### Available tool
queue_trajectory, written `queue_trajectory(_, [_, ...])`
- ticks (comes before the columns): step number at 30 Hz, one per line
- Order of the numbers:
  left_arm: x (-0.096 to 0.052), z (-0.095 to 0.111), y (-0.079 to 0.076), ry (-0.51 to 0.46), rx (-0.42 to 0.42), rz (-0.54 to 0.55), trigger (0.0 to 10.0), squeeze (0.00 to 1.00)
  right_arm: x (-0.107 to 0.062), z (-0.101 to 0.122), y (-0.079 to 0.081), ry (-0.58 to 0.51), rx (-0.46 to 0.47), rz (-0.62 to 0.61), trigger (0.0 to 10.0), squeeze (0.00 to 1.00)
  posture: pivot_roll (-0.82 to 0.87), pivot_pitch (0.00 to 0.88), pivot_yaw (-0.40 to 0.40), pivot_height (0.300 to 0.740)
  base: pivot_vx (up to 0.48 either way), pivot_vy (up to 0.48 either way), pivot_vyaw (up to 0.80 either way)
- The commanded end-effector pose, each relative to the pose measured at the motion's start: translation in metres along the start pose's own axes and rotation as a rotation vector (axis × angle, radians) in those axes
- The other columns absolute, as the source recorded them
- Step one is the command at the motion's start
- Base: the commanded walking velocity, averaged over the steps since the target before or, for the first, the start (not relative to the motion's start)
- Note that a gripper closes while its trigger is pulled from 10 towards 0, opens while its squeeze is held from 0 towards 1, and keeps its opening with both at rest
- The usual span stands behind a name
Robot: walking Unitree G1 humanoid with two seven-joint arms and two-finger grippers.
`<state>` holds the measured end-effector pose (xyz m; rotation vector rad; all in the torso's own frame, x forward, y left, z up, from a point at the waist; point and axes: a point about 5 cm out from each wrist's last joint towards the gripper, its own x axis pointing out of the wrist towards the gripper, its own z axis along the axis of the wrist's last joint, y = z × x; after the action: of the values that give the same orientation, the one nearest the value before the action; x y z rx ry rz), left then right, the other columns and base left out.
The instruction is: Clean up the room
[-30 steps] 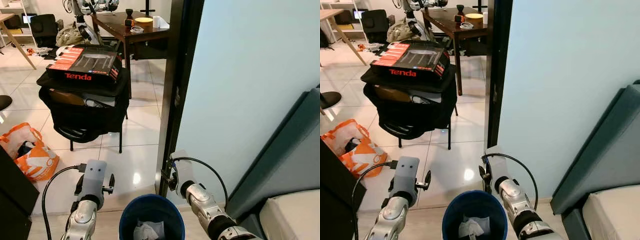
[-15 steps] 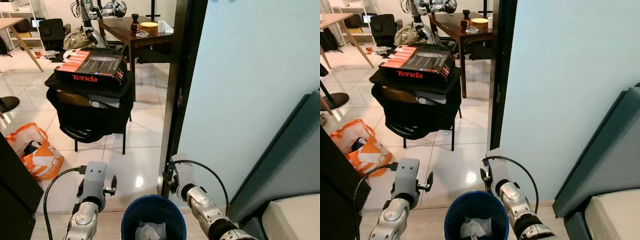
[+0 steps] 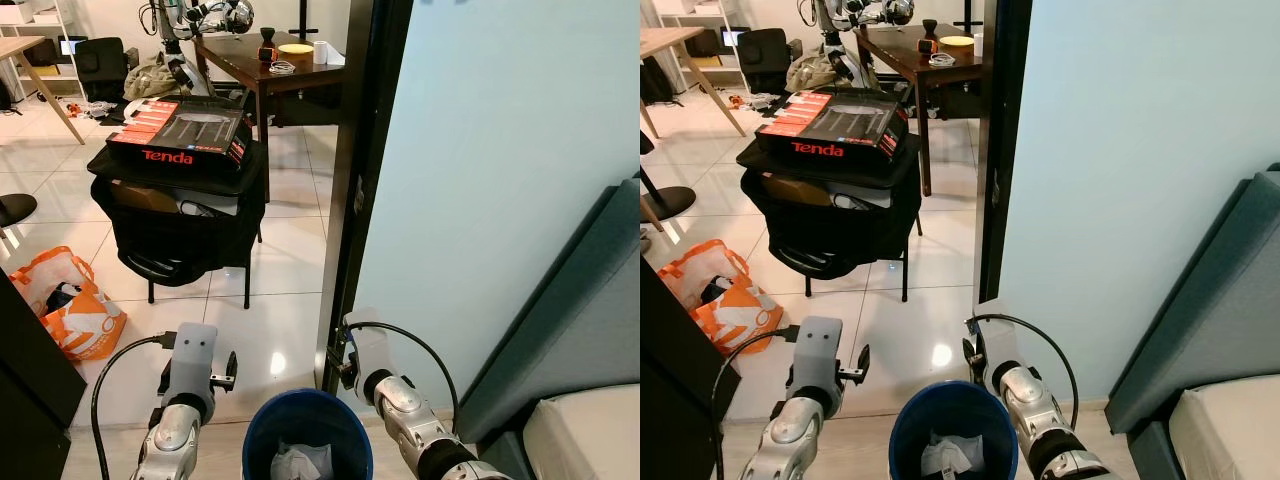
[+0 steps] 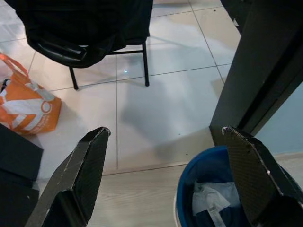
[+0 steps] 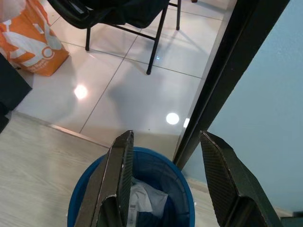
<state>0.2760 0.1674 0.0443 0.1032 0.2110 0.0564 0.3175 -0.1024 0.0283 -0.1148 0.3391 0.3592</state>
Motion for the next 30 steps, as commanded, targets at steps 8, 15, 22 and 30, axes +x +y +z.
queue_trajectory(8, [-0.0017,-0.005,-0.0029,0.014,-0.001,-0.018,10.0,0.0,-0.001,-0.0016,0.0008,-0.001,0.039,-0.002,10.0,0.0,0.03,0.058,-0.033,0.74,0.0,0.0,0.0])
queue_trajectory(15, [-0.001,-0.0043,-0.0033,0.012,0.001,-0.019,10.0,0.0,-0.0012,-0.002,0.0002,0.001,0.039,-0.002,10.0,0.0,0.02,0.055,-0.033,0.74,0.0,-0.204,0.0])
queue_trajectory(22, [-0.0011,-0.0041,-0.0056,0.01,0.004,-0.028,10.0,0.0,-0.0019,-0.0024,-0.0014,0.0,0.037,-0.002,10.0,0.0,0.02,0.047,-0.036,0.74,0.0,-0.467,0.0])
queue_trajectory(30, [-0.0014,-0.0045,-0.0035,0.008,0.002,-0.021,10.0,0.0,-0.0016,-0.0017,-0.0007,-0.001,0.034,0.005,10.0,0.0,0.02,0.04,-0.041,0.74,0.0,-0.48,0.0])
